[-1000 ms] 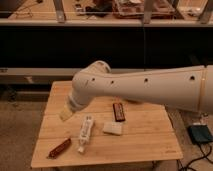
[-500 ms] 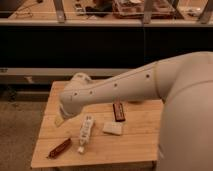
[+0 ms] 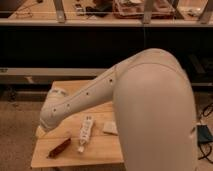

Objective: Place the pepper on the white sponge

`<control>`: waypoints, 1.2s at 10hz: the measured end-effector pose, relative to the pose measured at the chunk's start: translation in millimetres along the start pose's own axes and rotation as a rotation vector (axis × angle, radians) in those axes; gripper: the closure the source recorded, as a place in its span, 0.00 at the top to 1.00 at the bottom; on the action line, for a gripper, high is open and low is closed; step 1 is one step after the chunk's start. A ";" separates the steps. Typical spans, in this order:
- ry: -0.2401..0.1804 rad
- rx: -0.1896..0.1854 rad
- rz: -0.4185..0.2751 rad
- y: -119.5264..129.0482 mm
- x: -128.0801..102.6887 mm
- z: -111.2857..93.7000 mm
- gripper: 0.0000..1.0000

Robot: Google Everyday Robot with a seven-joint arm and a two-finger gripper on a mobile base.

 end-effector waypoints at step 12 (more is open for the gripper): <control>0.001 0.079 -0.184 -24.9 -13.2 15.0 0.69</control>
